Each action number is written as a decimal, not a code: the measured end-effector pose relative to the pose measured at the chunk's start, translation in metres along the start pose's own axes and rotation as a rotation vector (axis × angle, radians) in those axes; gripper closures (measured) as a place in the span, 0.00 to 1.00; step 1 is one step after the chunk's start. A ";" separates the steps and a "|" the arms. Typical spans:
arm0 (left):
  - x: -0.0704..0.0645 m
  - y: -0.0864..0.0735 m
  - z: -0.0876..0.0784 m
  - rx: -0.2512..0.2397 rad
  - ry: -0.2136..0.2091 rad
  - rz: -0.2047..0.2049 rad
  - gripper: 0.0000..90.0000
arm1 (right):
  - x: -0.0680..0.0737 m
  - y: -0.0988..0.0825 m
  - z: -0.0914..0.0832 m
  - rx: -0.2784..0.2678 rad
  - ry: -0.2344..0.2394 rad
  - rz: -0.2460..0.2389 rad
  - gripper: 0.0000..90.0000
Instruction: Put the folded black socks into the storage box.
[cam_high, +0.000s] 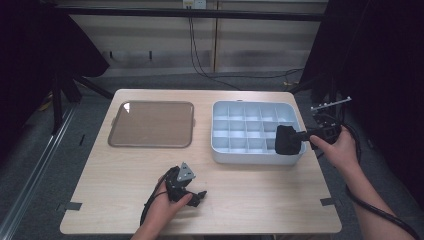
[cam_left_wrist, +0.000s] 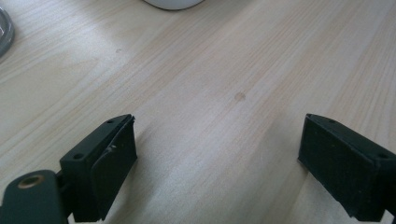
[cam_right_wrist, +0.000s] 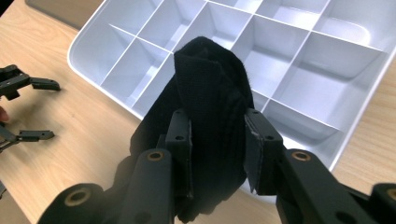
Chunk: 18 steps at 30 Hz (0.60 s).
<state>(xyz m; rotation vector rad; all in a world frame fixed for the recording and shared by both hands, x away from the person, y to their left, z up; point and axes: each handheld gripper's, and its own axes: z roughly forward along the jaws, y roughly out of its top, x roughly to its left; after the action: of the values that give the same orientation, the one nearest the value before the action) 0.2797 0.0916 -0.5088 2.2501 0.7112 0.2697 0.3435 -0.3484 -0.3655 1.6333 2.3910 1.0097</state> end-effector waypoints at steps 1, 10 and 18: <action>0.000 0.000 0.000 0.000 0.000 0.000 0.12 | -0.001 0.000 0.000 -0.001 0.000 0.004 0.74; 0.000 0.000 0.000 0.001 0.000 0.001 0.12 | -0.017 -0.002 0.004 0.002 -0.024 0.036 0.74; 0.000 0.000 0.000 0.001 0.000 0.001 0.12 | -0.027 -0.003 0.011 0.017 -0.041 0.045 0.74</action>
<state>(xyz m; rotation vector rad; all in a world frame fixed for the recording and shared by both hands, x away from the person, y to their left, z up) 0.2797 0.0916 -0.5088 2.2513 0.7102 0.2699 0.3570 -0.3668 -0.3832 1.7044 2.3534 0.9558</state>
